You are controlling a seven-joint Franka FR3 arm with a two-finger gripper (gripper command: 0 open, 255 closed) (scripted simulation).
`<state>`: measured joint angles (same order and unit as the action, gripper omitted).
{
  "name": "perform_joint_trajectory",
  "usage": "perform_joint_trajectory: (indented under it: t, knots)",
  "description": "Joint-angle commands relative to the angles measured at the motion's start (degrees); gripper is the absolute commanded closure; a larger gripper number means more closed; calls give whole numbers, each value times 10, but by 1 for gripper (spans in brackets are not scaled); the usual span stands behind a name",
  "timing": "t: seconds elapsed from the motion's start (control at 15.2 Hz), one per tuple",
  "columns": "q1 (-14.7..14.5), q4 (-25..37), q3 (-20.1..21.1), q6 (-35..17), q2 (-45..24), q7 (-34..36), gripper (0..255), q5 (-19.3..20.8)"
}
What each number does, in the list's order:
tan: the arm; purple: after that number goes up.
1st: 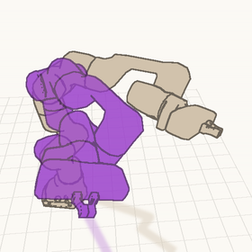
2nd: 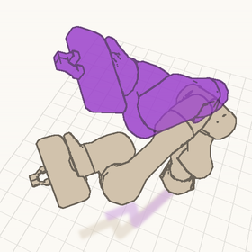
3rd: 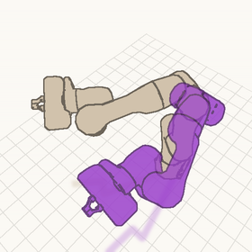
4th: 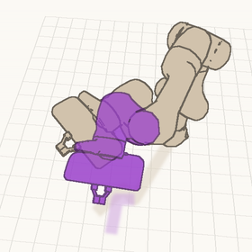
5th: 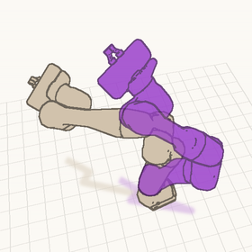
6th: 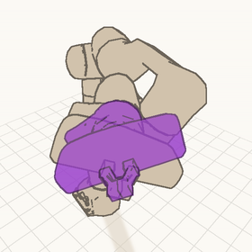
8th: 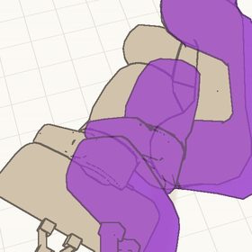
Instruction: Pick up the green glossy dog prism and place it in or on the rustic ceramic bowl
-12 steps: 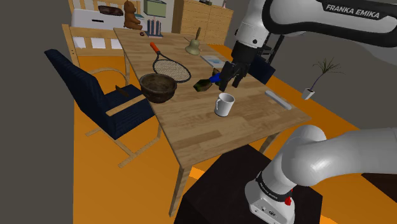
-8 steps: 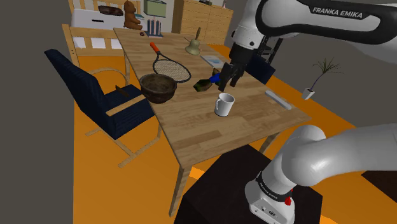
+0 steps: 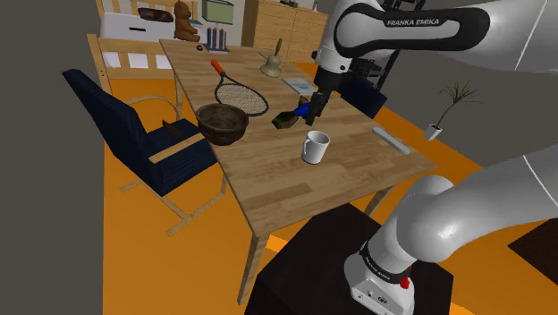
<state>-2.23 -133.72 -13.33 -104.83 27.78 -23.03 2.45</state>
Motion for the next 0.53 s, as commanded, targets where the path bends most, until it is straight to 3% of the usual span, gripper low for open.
perform_joint_trajectory:
  t: [0.0, 0.46]
  knots:
    - [-6, 24, -21, -15, -42, -55, 0, 6]
    - [-21, 129, -76, -60, -202, -237, 0, -8]
